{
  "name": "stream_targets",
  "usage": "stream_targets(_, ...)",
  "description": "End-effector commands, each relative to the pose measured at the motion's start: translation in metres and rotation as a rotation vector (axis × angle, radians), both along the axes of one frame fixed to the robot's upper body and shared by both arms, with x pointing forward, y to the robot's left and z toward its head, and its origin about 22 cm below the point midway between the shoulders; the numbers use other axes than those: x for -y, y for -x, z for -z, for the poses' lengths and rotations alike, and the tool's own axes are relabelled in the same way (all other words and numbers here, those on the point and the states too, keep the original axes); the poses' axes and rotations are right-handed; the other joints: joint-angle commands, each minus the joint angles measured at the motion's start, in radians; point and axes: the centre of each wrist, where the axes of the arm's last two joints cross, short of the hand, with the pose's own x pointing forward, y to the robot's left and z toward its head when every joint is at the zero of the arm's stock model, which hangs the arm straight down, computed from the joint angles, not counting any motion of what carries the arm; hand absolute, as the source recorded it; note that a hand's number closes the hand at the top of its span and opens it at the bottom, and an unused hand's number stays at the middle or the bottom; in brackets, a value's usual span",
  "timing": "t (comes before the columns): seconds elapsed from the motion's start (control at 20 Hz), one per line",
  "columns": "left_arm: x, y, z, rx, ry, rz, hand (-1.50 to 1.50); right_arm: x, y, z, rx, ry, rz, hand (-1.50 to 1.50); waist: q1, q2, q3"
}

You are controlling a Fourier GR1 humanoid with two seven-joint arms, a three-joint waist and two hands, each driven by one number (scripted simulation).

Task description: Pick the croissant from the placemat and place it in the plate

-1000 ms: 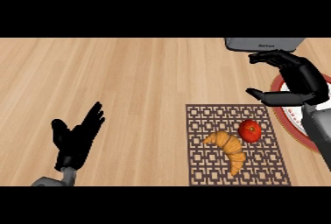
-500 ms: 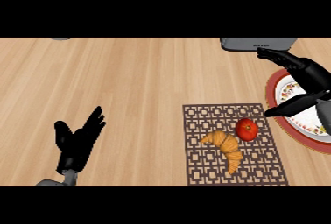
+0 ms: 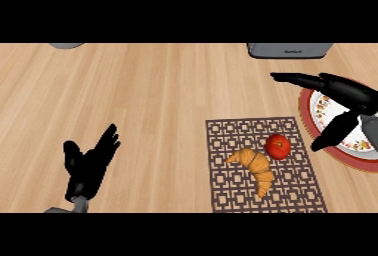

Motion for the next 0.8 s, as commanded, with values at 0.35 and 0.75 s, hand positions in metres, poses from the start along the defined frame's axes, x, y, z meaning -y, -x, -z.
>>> stream_targets(0.35,-0.003,0.014,0.003,0.017,0.000,-0.018,0.00,-0.064,0.061,0.023,0.034,0.171,0.003,-1.50,-0.006,-0.001,0.000)
stream_targets(0.75,0.011,-0.009,-0.005,-0.007,0.006,-0.005,0.00,-0.069,0.085,0.068,-0.060,0.265,-0.025,-1.50,-0.004,0.002,0.001)
